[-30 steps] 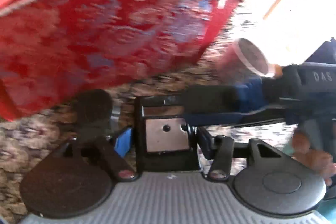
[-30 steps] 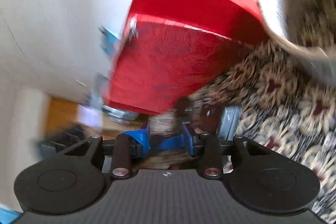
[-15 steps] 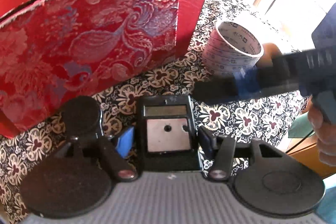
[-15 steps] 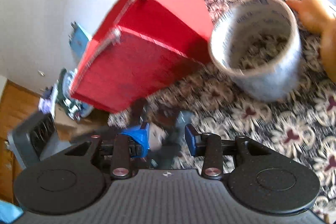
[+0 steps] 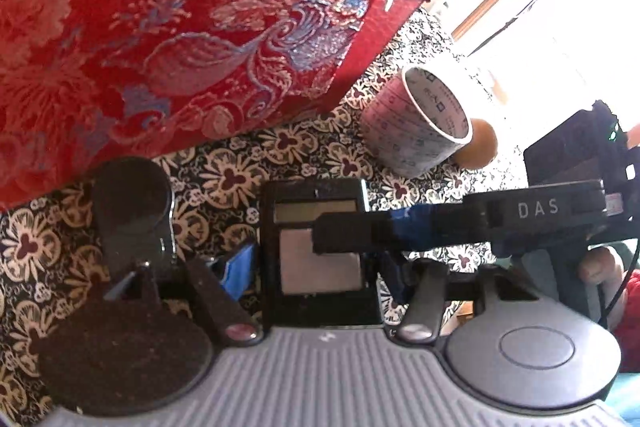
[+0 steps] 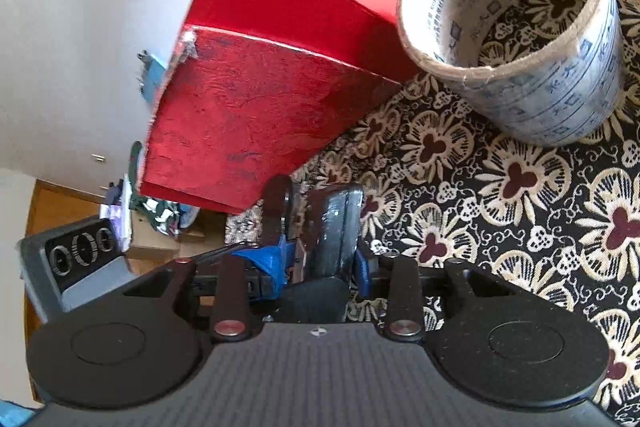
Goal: Organize rigid objects
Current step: 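Close the right gripper on the black hole punch and lift it, then carry the black hole punch over the red box with the right gripper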
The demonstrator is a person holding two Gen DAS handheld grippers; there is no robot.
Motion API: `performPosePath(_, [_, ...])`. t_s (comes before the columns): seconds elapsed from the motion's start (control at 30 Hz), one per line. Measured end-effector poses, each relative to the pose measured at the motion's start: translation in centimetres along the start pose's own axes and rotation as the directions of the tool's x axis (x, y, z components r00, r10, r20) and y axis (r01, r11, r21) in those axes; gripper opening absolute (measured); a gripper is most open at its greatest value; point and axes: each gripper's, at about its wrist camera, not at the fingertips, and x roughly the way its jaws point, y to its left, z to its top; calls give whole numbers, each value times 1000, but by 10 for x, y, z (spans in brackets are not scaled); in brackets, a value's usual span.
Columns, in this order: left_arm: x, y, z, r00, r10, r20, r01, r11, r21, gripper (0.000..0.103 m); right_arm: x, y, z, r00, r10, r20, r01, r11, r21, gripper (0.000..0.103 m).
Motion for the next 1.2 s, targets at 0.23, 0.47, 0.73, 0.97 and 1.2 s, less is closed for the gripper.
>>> performPosePath(0.23, [-14, -18, 4, 1000, 22, 1, -22, 999, 40, 57, -14, 37, 3, 1000, 19, 16, -18, 998, -55, 7])
performPosePath(0.47, [-72, -51, 25, 994, 9, 108, -27, 985, 169, 57, -43, 98, 21, 991, 81, 108, -61, 982, -178, 6])
performPosePath(0.73, [-124, -70, 86, 960, 26, 280, -102, 961, 259, 57, -42, 160, 90, 979, 115, 170, -43, 924, -380, 7])
performPosePath(0.97, [-131, -43, 135, 935, 98, 341, -183, 956, 228, 57, 11, 178, 145, 995, 45, 85, -1, 889, -458, 7])
performPosePath(1.2, [-93, 4, 157, 951, 189, 244, -223, 968, 119, 58, 80, 158, 166, 995, -62, -79, 22, 901, -433, 8])
